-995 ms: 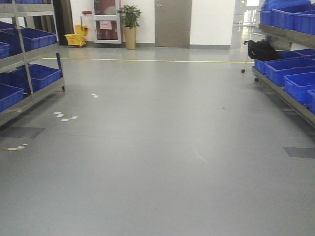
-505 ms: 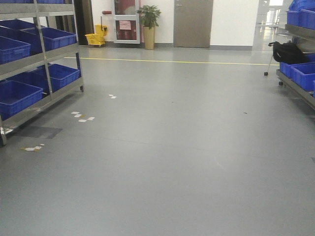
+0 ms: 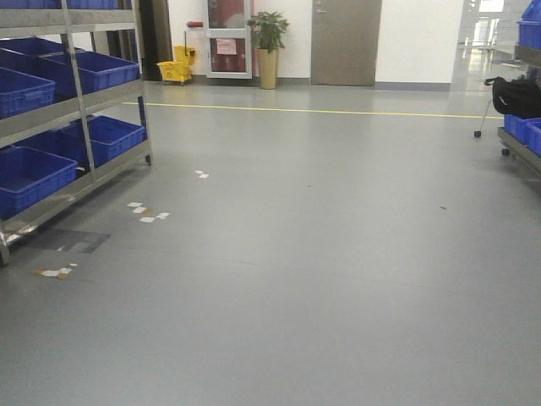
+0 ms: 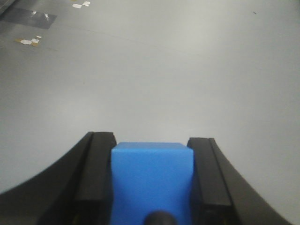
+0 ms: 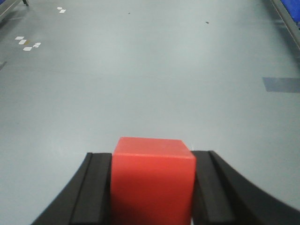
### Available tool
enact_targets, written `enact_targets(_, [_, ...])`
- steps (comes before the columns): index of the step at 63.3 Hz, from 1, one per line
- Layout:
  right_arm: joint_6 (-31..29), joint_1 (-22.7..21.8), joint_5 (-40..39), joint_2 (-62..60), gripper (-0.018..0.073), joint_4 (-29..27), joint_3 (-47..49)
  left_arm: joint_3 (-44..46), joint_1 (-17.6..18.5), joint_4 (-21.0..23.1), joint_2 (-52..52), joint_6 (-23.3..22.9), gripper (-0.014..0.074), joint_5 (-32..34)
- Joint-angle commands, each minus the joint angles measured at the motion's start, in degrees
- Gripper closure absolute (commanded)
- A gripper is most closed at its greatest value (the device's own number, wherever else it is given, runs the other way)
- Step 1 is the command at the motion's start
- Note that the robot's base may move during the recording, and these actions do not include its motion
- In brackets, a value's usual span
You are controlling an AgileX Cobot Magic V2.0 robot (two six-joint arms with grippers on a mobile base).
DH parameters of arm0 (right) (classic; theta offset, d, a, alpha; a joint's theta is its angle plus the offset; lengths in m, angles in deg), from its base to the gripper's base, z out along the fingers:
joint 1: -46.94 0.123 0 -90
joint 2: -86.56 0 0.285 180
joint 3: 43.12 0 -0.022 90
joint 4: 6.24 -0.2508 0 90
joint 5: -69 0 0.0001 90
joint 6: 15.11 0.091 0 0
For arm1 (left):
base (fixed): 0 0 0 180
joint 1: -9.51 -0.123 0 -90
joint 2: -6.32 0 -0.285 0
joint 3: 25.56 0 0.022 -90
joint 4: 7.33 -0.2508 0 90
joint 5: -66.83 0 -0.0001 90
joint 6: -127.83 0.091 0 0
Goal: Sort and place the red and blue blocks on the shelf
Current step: 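Drive the base across the floor toward the shelf of blue bins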
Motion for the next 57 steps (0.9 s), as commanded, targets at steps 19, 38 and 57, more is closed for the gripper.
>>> enact_targets(19, [-0.4, 0.2, -4.5, 0.0, 0.051, 0.3, 1.5, 1.8, 0.0, -0.5, 0.1, -0.3, 0.0472, 4.1])
enact_targets(38, [-0.4, 0.2, -4.5, 0.0, 0.051, 0.3, 1.5, 1.8, 0.0, -0.5, 0.1, -0.3, 0.0472, 4.1])
enact_targets(57, [-0.4, 0.2, -4.5, 0.0, 0.051, 0.3, 1.5, 1.8, 0.0, -0.5, 0.1, -0.3, 0.0472, 4.1])
